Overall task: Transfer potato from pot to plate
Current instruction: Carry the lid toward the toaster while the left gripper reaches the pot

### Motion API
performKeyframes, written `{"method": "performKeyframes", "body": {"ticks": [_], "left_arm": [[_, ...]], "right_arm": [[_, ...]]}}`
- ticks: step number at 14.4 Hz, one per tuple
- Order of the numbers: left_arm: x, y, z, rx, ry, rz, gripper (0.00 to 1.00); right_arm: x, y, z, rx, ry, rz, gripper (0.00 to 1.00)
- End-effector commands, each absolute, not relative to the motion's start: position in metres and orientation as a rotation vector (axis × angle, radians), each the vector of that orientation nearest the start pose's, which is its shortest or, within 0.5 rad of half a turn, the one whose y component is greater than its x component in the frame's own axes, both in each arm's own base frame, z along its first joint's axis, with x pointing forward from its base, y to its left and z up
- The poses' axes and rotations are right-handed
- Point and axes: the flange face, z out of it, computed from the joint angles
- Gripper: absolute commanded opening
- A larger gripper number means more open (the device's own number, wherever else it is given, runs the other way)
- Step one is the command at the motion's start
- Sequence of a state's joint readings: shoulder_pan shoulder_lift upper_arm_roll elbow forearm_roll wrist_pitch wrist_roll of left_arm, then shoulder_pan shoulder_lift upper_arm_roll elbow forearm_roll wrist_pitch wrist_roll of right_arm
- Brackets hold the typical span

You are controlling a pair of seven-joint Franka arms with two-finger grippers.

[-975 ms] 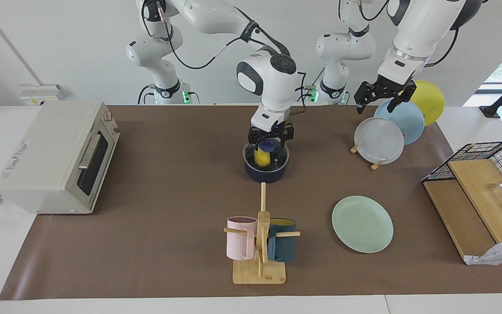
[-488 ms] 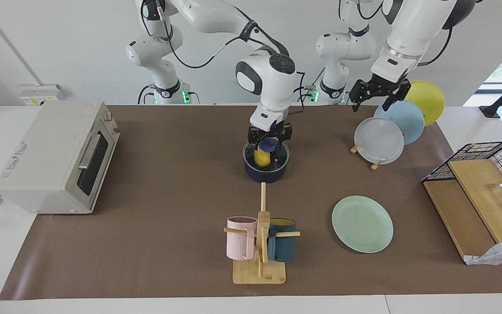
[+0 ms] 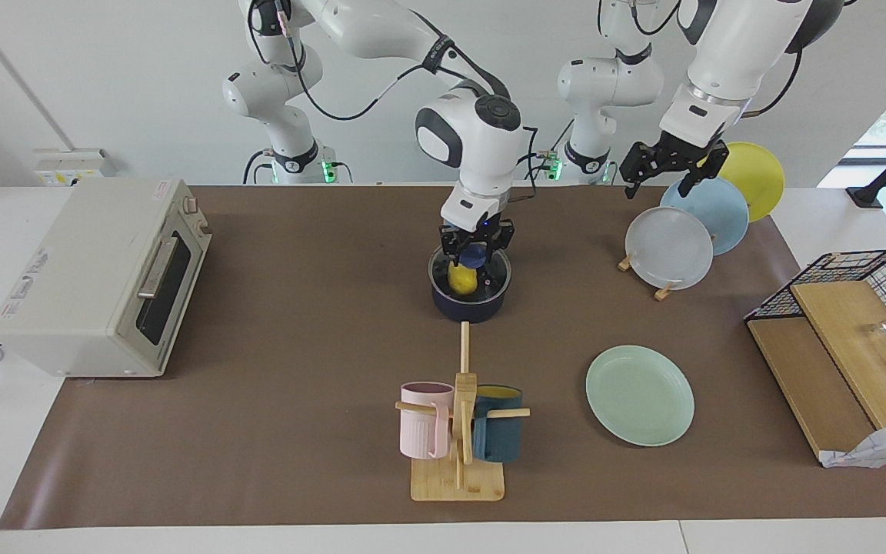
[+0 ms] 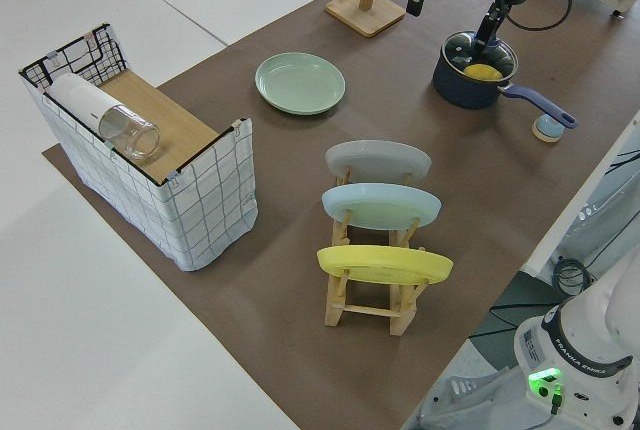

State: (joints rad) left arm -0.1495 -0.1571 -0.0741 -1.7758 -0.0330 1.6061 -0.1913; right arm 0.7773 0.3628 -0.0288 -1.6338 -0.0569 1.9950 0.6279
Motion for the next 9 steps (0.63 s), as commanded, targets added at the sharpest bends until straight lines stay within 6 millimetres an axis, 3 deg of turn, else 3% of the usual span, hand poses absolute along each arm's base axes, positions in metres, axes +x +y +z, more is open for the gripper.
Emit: {"method": "performKeyframes", "body": {"ticks": [1,2,5,9], "left_arm": [[0.485,-0.118,0.612,-3.173,0.035,0.004,1.0],[0.485,-0.119,0.613,-3.173,0.038,-0.001,1.0],[0.485,-0.124,0.614,-3.178,0.049,-0.016,1.0],[0.484,-0.141,0.61,-3.208,0.067,-0.004,1.0]], "right_arm": [[0.49,0.438,0.432,-3.161,-0.261,-0.114,0.15],[0.491,0.436,0.436,-3.163,-0.263,-0.11,0.15],[0.494,0.43,0.476,-3.171,-0.271,-0.106,0.15],[0.534,0.36,0.501,-3.169,-0.372,-0.067,0.15]]}}
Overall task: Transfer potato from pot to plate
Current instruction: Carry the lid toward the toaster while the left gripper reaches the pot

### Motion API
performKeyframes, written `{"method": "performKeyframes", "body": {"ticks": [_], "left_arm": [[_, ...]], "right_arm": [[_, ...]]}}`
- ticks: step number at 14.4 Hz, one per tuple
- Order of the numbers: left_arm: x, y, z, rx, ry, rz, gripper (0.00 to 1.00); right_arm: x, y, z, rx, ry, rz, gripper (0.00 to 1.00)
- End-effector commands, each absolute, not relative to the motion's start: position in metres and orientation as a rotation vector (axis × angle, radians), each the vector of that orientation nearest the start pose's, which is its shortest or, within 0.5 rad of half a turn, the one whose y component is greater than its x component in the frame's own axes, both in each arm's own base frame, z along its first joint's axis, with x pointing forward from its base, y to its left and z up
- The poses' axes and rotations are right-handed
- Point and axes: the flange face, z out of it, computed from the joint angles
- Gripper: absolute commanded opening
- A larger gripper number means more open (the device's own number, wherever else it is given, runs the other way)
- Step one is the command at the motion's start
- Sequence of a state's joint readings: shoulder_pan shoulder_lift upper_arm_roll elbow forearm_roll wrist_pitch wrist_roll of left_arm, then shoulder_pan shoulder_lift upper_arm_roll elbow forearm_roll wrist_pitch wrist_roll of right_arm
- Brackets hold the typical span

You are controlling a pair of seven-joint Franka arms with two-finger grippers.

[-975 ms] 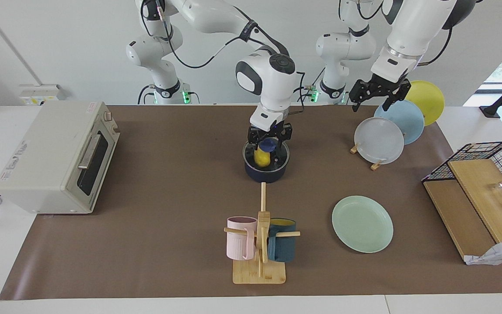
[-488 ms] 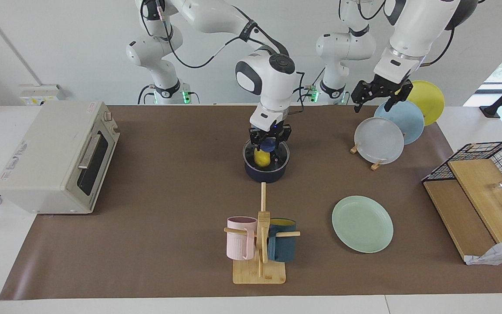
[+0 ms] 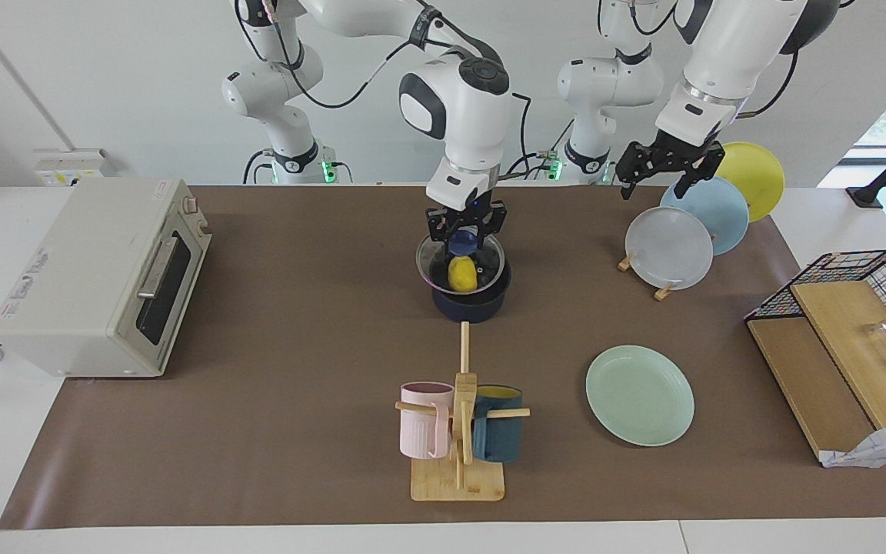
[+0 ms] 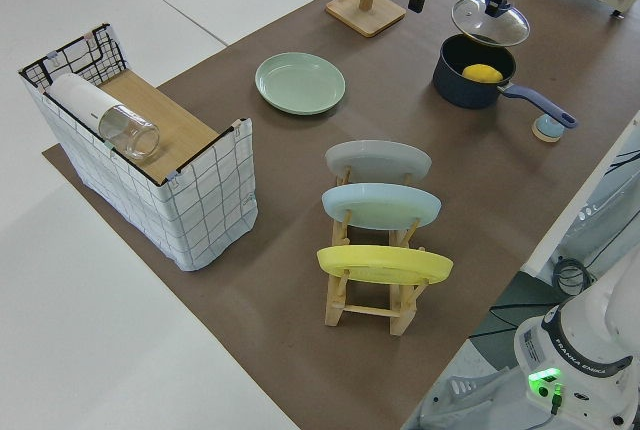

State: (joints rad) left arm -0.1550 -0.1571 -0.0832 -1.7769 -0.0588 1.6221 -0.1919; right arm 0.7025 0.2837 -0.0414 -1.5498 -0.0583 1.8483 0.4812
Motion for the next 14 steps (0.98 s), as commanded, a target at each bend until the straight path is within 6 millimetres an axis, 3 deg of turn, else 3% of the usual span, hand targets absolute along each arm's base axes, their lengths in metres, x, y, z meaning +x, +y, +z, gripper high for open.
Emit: {"method": "performKeyframes", "body": {"ticks": [1,5,7,9,11,13,14], "left_arm": [[0.481,-0.157,0.606,-3.206,0.086,0.009,1.0],[0.464,-0.216,0.574,-3.215,-0.011,-0.004,1.0],[0.454,-0.264,0.542,-3.216,-0.048,0.009,1.0],[0.452,-0.303,0.511,-3.221,-0.141,0.006,1.0],[0.449,-0.343,0.472,-3.214,-0.191,0.03,1.0],[0.452,-0.358,0.444,-3.205,-0.216,0.053,1.0],[0.452,-0.363,0.435,-3.194,-0.221,0.072,1.0]], "right_arm": [[0.545,0.336,0.502,-3.168,-0.413,-0.048,0.15],[0.588,0.231,0.488,-3.165,-0.517,0.031,0.15],[0.6,0.178,0.477,-3.151,-0.572,0.072,0.15],[0.602,0.144,0.467,-3.144,-0.584,0.095,0.15],[0.594,0.112,0.443,-3.137,-0.594,0.07,0.16],[0.585,0.08,0.416,-3.137,-0.576,0.0,0.17],[0.578,0.074,0.407,-3.137,-0.566,-0.01,0.17]]}}
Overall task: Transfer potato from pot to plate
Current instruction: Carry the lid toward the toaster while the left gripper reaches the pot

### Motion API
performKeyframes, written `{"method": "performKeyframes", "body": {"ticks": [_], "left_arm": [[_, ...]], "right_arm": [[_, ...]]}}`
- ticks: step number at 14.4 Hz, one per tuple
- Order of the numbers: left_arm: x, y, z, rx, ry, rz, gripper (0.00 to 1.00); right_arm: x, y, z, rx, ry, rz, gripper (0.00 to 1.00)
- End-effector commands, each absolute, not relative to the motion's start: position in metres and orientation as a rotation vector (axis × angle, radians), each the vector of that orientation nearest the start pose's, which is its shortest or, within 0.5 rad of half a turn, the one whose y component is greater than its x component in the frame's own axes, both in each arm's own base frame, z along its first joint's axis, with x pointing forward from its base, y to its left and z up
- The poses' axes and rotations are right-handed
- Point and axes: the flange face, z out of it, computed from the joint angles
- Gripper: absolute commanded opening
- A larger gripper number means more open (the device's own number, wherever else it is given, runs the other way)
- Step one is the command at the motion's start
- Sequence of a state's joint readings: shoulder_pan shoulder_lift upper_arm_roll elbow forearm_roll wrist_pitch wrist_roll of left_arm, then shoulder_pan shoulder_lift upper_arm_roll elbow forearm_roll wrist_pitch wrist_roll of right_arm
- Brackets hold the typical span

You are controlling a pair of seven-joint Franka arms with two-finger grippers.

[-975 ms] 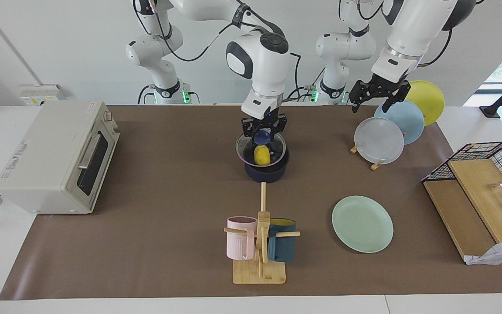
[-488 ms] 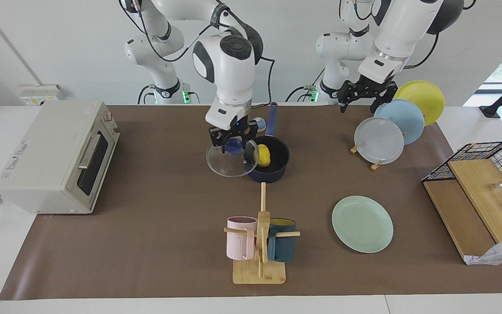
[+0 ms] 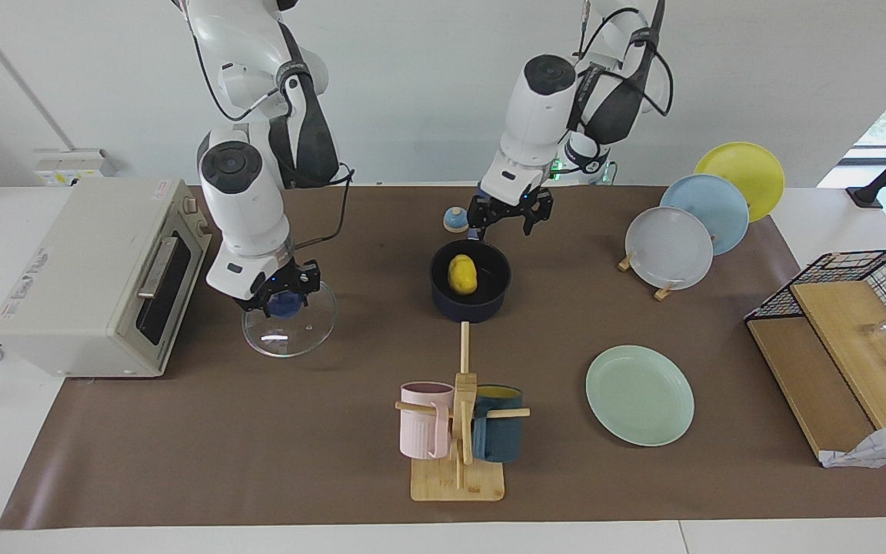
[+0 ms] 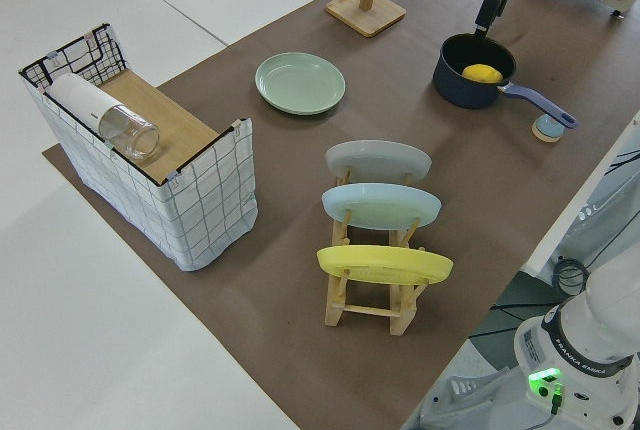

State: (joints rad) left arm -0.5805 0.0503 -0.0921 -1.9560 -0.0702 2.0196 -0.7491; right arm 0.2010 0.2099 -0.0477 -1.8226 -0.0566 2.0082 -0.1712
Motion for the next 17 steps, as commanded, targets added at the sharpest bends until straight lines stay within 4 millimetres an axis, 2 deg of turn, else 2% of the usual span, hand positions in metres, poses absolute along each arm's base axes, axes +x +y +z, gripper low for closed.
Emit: {"method": "performKeyframes", "body": {"ticks": [1,3,5,9,12,15,16,17], "left_arm": [[0.449,-0.37,0.426,-3.191,-0.228,0.081,1.0],[0.446,-0.381,0.411,-3.183,-0.279,0.085,1.0],[0.438,-0.401,0.391,-3.183,-0.312,0.083,1.0],[0.435,-0.41,0.367,-3.166,-0.337,0.106,1.0],[0.437,-0.415,0.351,-3.159,-0.364,0.113,1.0],[0.437,-0.414,0.34,-3.146,-0.369,0.131,1.0],[0.438,-0.414,0.34,-3.147,-0.369,0.13,1.0],[0.438,-0.414,0.338,-3.145,-0.369,0.133,1.0]], "right_arm": [[0.571,0.074,0.398,-3.135,-0.563,-0.017,0.17],[0.561,0.072,0.38,-3.134,-0.565,-0.076,0.17],[0.551,0.07,0.366,-3.132,-0.561,-0.093,0.2],[0.549,0.064,0.357,-3.135,-0.545,-0.093,0.22],[0.549,0.054,0.342,-3.138,-0.523,-0.075,0.26],[0.546,0.057,0.335,-3.139,-0.518,-0.066,0.38],[0.546,0.056,0.335,-3.14,-0.516,-0.068,0.46],[0.546,0.056,0.334,-3.14,-0.516,-0.066,0.62]]}}
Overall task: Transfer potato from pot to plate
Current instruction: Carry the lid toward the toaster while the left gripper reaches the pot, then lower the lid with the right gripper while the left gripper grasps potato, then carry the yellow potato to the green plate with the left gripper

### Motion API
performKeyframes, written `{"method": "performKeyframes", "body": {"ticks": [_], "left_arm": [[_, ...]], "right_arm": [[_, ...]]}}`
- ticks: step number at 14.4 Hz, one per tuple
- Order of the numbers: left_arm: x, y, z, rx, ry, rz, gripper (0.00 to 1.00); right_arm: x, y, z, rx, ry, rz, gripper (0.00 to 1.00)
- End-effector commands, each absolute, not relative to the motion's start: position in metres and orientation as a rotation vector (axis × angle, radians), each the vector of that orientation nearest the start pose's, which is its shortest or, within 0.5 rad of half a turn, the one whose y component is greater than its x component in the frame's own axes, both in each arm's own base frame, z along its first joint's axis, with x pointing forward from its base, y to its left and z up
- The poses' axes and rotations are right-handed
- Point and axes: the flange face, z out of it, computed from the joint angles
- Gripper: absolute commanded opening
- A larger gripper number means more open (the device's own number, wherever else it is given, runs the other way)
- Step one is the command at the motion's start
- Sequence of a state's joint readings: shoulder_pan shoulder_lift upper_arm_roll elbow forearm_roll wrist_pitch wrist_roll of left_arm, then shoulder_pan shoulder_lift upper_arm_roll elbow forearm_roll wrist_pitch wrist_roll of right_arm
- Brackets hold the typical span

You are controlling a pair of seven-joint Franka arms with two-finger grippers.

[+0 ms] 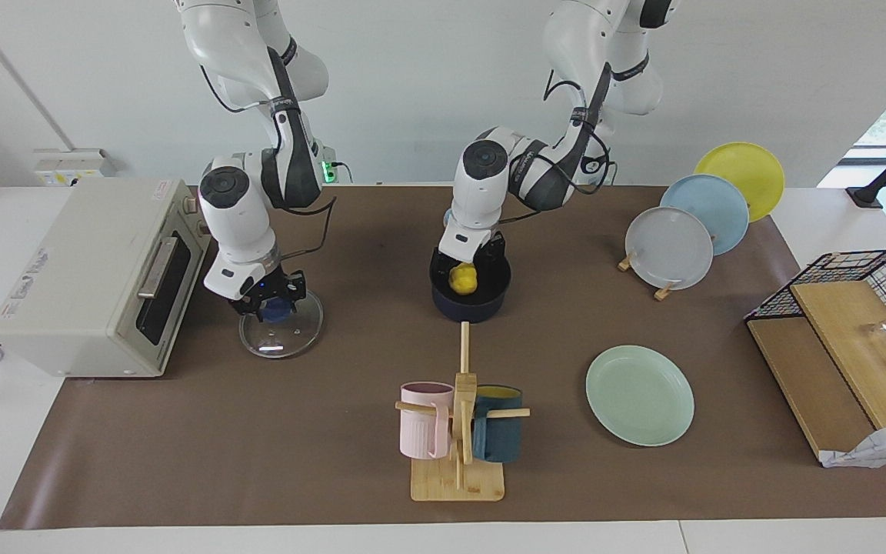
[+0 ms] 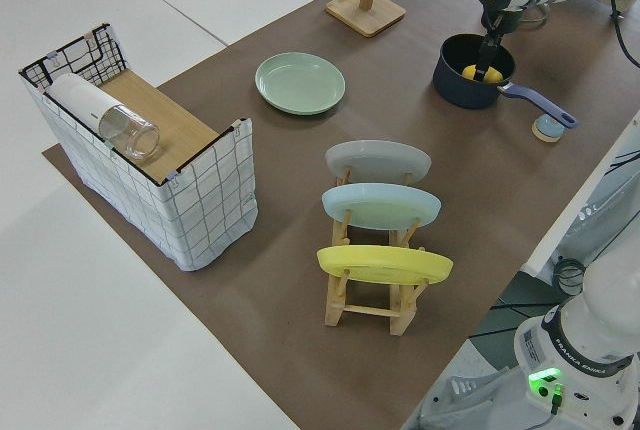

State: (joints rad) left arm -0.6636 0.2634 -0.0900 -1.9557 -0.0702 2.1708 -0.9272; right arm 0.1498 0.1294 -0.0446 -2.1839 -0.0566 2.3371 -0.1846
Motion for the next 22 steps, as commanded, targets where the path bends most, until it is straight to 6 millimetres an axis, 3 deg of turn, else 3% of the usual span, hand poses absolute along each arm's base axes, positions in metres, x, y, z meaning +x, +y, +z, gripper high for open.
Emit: {"method": "performKeyframes", "body": {"ticks": [1,2,3,6,7,9,10,11,15,16,18,19,22], "left_arm": [[0.437,-0.415,0.334,-3.142,-0.369,0.137,1.0],[0.437,-0.415,0.33,-3.136,-0.369,0.145,1.0],[0.438,-0.415,0.33,-3.138,-0.369,0.143,1.0],[0.437,-0.415,0.33,-3.135,-0.369,0.146,0.97],[0.437,-0.415,0.33,-3.135,-0.369,0.146,0.83],[0.44,-0.415,0.331,-3.137,-0.366,0.145,0.28],[0.44,-0.415,0.333,-3.139,-0.361,0.144,0.05],[0.441,-0.414,0.333,-3.139,-0.356,0.145,0.0],[0.445,-0.411,0.344,-3.148,-0.368,0.132,0.0],[0.447,-0.411,0.357,-3.153,-0.37,0.124,0.0],[0.459,-0.402,0.395,-3.151,-0.388,0.121,0.0],[0.472,-0.391,0.424,-3.154,-0.398,0.12,0.0],[0.522,-0.335,0.501,-3.172,-0.391,0.11,0.0]], "right_arm": [[0.547,0.055,0.335,-3.14,-0.514,-0.07,0.64],[0.549,0.055,0.338,-3.141,-0.513,-0.068,0.76],[0.554,0.056,0.345,-3.141,-0.513,-0.082,1.0],[0.568,0.055,0.373,-3.145,-0.506,-0.085,1.0],[0.572,0.056,0.386,-3.146,-0.504,-0.073,1.0],[0.58,0.056,0.421,-3.15,-0.497,-0.031,1.0],[0.583,0.055,0.439,-3.152,-0.49,-0.004,1.0],[0.585,0.054,0.453,-3.153,-0.482,0.023,1.0],[0.574,0.045,0.524,-3.163,-0.426,0.04,1.0],[0.568,0.044,0.541,-3.171,-0.386,0.025,1.0],[0.562,0.046,0.57,-3.181,-0.324,0.045,1.0],[0.559,0.046,0.583,-3.188,-0.294,0.071,1.0],[0.555,0.037,0.608,-3.198,-0.226,0.097,1.0]]}}
